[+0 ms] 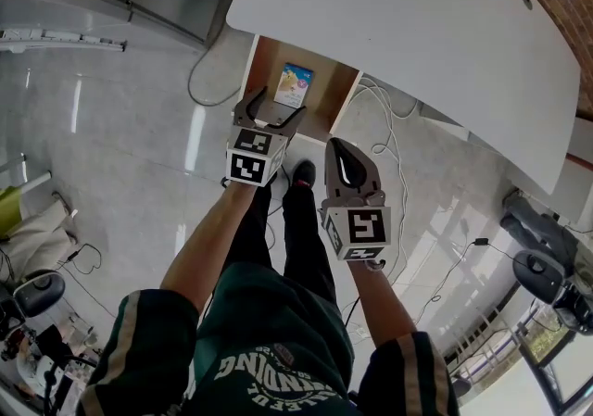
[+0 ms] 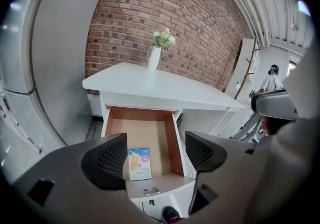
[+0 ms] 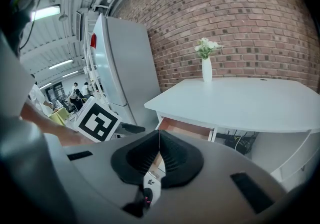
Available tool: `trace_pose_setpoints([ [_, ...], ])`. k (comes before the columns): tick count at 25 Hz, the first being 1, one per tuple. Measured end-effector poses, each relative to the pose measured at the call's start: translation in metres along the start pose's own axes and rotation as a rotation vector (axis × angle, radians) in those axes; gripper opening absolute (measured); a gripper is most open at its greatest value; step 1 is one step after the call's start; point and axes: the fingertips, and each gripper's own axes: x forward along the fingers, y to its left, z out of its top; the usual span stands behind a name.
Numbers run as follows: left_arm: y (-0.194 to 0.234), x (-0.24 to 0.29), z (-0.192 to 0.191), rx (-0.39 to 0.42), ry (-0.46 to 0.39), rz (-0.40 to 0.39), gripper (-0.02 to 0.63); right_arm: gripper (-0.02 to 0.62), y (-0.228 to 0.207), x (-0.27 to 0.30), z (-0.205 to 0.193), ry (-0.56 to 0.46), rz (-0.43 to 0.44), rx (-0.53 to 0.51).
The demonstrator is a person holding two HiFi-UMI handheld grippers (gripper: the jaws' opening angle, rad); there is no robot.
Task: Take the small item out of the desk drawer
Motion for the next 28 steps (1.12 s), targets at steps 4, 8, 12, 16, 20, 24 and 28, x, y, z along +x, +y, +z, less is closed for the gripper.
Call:
trace_pose_setpoints([
  [4, 0.007, 0.021, -0.012, -0.005, 0.025, 0.015, 0.365, 0.025, -0.004, 0.005, -0.011, 0.014, -0.012, 0.014],
  [8, 0.017, 0.039, -0.022, -0.022, 0.05, 0.04, 0.37, 0.025, -0.01, 0.01, -0.02, 0.031, -0.025, 0.014],
  [12, 0.025, 0.055, -0.035, -0.036, 0.087, 0.063, 0.37, 0.025, -0.01, 0.016, -0.027, 0.039, -0.031, 0.038],
  [16, 0.03, 0.074, -0.046, -0.015, 0.135, 0.087, 0.371, 0.025, -0.015, 0.024, -0.037, 0.05, -0.054, 0.064],
  [20, 0.031, 0.09, -0.054, -0.007, 0.179, 0.102, 0.385, 0.025, -0.021, 0.031, -0.047, 0.068, -0.077, 0.099],
  [24, 0.037, 0.115, -0.068, -0.009, 0.224, 0.119, 0.394, 0.025, -0.027, 0.038, -0.058, 0.09, -0.094, 0.132],
  [28, 0.042, 0.135, -0.083, -0.016, 0.263, 0.14, 0.407, 0.025, -0.032, 0.04, -0.066, 0.108, -0.111, 0.139],
])
